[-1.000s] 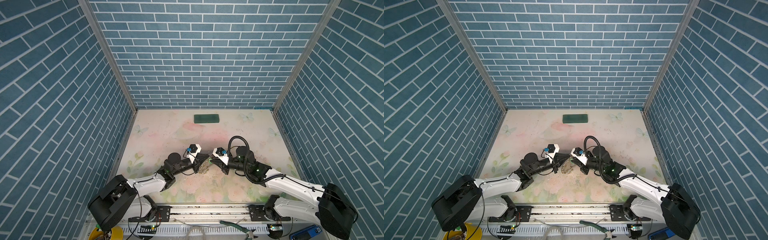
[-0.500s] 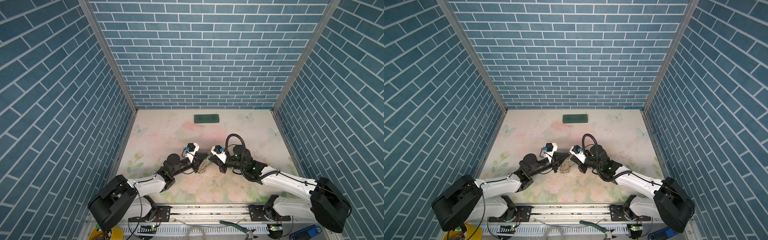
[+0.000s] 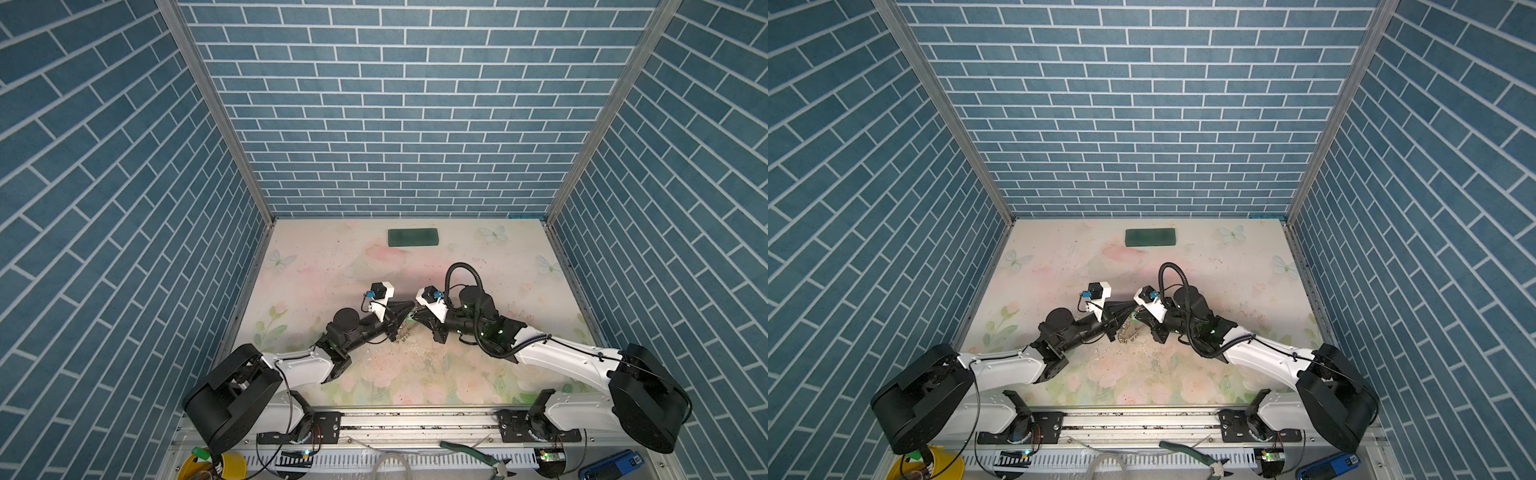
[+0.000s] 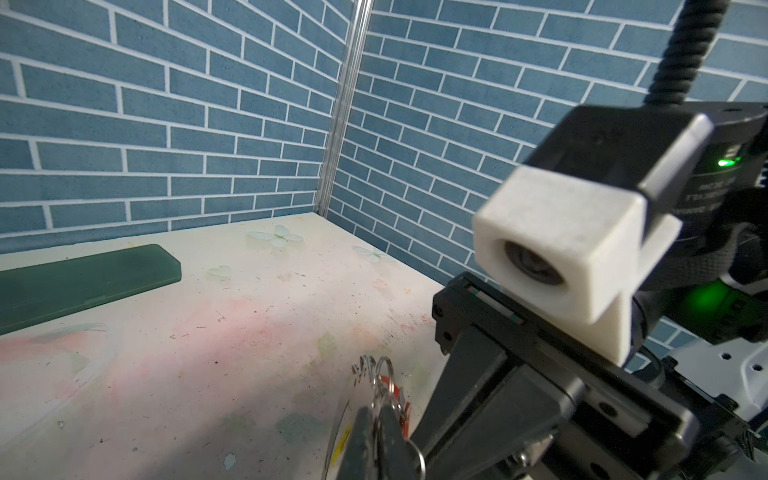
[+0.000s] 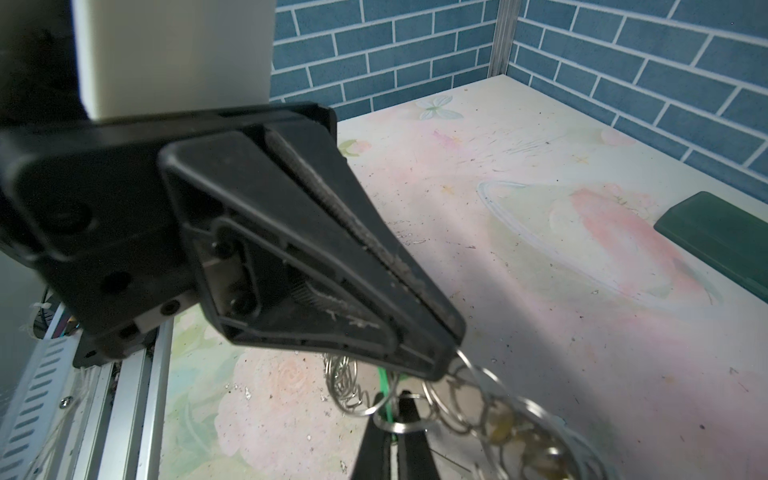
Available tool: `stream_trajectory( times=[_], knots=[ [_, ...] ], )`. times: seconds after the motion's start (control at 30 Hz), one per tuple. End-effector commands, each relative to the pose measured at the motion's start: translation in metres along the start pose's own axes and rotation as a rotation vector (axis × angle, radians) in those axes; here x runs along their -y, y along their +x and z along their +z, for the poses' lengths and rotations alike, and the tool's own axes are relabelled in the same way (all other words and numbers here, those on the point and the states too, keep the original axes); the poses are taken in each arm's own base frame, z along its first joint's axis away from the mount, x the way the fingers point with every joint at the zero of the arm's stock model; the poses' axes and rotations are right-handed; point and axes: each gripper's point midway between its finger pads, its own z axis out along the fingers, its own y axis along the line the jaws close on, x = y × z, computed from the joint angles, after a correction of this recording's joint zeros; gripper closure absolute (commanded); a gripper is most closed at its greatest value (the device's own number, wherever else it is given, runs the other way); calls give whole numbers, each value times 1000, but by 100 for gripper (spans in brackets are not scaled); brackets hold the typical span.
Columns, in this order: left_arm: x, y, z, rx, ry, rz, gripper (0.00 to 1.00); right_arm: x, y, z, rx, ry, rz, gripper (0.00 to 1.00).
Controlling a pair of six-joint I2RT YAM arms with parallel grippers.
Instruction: Put the keys on the keyring
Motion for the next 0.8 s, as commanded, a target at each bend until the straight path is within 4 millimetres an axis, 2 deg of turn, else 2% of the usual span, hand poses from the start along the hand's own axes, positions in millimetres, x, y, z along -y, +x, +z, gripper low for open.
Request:
stream_trajectory(
  times=[0.0, 0.17, 0.47, 0.6, 0.77],
  knots=[
    [6, -28, -2, 99, 9, 57, 100, -20, -6, -2, -12, -68, -30, 100],
    [8, -23, -3, 79, 20, 91, 100, -13, -2, -20, -37, 10, -65, 85],
    [12, -15, -2, 77, 59, 92, 100, 3, 3, -36, -45, 115, -45, 79],
    [11, -14, -2, 73, 60, 90, 100, 10, -12, -39, 40, 129, 39, 79],
    [9, -11, -1, 68, 49, 90, 100, 11, -33, -42, 171, 114, 151, 78]
  ],
)
